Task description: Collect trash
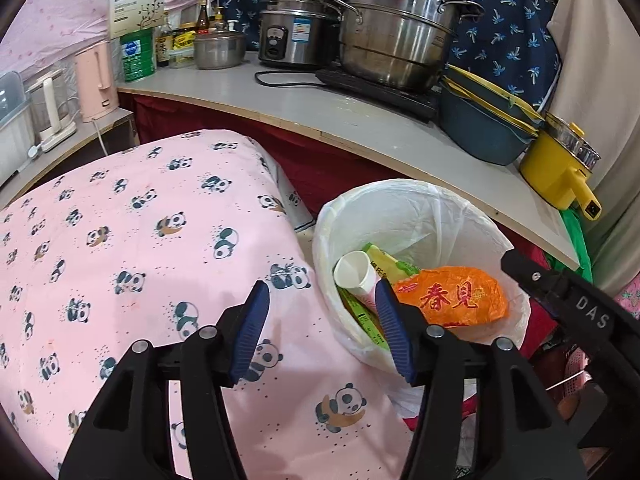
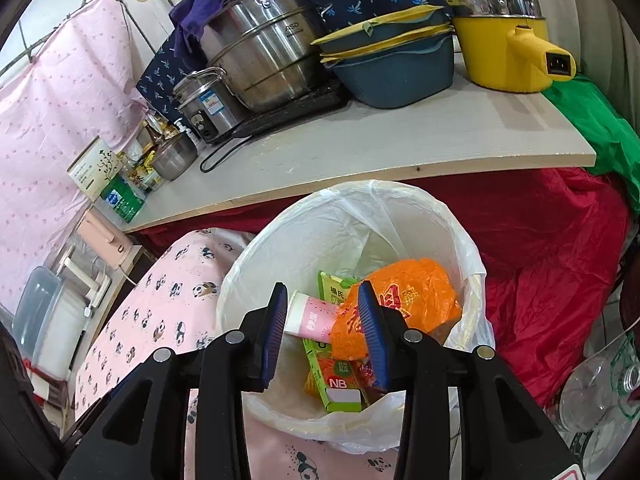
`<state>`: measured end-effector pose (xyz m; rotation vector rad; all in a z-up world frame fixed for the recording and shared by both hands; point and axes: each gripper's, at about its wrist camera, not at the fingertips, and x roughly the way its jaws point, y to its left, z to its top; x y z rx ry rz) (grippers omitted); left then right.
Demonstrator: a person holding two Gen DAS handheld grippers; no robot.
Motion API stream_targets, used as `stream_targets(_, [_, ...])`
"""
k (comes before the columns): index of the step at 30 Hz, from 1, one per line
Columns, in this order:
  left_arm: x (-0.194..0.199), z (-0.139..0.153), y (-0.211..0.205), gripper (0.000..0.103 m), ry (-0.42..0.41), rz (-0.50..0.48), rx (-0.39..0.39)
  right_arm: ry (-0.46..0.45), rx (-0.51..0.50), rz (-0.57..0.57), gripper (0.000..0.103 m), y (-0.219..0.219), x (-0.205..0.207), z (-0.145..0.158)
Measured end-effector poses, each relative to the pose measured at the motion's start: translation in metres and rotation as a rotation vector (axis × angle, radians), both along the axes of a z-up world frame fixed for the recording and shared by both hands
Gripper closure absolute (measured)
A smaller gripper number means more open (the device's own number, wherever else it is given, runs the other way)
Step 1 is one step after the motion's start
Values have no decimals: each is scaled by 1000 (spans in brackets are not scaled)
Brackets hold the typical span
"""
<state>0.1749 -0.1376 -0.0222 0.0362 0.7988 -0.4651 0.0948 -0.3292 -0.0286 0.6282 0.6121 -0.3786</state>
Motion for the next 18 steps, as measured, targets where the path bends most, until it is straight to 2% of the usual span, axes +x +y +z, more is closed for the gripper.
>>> stream_targets(6, [-11, 5, 14, 45, -15, 34, 8, 10, -31, 22, 62, 8, -10, 11])
stream_targets(11, [-21, 7, 23, 45, -28, 49, 34, 34, -65, 58, 59, 22, -18, 14])
stream_targets(13, [-25, 8, 26, 43, -30, 57, 38, 38, -81, 77, 53, 29, -22, 14])
stream_targets(15, [-30, 8, 32, 38, -35, 70, 41, 46, -107, 91, 49, 36, -27, 15])
stream_targets(18, [-37, 6, 37, 36, -53, 88, 66, 64, -158, 105, 44, 48, -36, 15])
